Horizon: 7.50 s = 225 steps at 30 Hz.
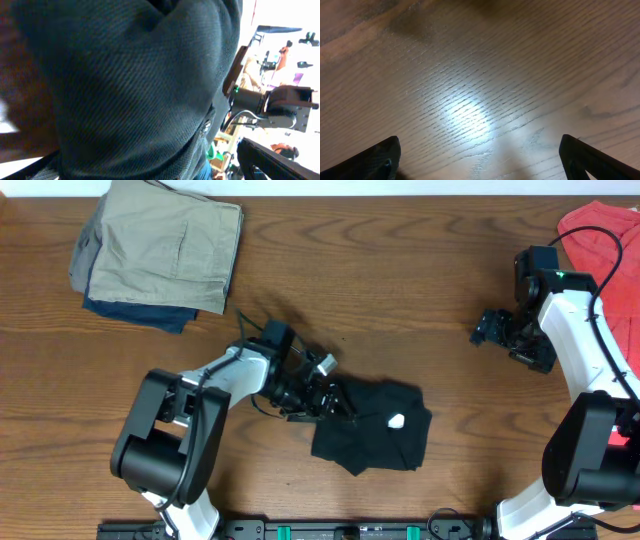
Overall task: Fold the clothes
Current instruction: 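Lower the left gripper onto the folded black shirt's edge and grasp it, then lift the folded black shirt with the left gripper, then carry the black shirt to the upper left over the pants stack, then lower the black shirt onto the khaki pants and open the left gripper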
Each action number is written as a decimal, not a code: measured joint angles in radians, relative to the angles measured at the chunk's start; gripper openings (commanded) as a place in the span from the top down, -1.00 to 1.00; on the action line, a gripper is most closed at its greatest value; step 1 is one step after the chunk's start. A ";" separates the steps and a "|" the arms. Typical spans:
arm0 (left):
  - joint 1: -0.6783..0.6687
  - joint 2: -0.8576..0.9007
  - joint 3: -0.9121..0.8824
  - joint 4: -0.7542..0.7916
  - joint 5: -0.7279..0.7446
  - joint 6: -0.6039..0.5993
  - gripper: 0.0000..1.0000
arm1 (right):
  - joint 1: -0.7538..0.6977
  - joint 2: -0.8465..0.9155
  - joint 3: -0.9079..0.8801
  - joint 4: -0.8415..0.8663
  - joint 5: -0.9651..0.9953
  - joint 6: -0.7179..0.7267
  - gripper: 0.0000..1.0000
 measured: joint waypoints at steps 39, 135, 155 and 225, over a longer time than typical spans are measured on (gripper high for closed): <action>-0.002 0.000 0.145 -0.090 -0.306 -0.213 0.88 | 0.000 0.000 0.000 0.000 0.000 0.000 -0.99; 0.283 -0.093 0.597 0.098 -1.266 -0.159 0.88 | 0.000 0.000 0.000 0.000 0.000 0.000 -0.98; 0.429 -0.089 0.597 0.112 -1.266 -0.206 0.88 | 0.000 0.000 0.000 0.000 0.000 0.000 -0.99; 0.640 0.209 0.621 0.133 -1.133 -0.212 0.88 | 0.000 0.000 0.000 0.000 0.000 0.000 -0.98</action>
